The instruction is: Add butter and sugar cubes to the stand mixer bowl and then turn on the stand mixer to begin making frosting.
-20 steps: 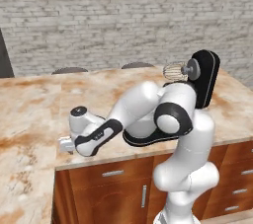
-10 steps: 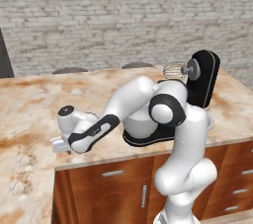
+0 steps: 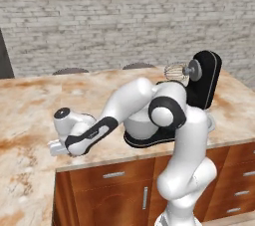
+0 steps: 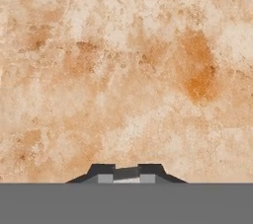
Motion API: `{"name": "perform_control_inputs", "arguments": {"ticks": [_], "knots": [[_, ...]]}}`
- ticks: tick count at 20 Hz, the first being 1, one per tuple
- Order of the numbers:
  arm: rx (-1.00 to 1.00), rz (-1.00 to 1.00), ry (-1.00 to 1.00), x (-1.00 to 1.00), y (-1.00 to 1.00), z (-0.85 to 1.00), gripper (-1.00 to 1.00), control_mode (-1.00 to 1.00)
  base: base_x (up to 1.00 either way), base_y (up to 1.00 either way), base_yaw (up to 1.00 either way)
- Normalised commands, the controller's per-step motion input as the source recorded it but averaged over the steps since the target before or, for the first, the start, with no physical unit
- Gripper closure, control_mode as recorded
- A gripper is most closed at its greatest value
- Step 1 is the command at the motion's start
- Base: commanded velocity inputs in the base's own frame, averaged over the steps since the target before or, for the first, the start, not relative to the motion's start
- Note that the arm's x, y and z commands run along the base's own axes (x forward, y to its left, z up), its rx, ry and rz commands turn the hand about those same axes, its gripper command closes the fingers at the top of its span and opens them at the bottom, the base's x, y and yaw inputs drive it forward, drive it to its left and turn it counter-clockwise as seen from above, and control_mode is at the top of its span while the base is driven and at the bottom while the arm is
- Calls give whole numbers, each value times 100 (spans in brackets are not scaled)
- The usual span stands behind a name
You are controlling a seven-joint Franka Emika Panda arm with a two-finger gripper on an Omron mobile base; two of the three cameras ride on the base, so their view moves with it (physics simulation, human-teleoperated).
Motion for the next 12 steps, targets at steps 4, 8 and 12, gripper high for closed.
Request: {"name": "perform_control_inputs", "arguments": {"ticks": [4,8,12], "knots": [[0,0,-9,-21,-9,14,100,-100,0,0,0],[5,0,-24,-26,-41,93,100,-100,0,0,0],[6,-1,-19,-13,-66,100,100,-100,0,0,0]]}}
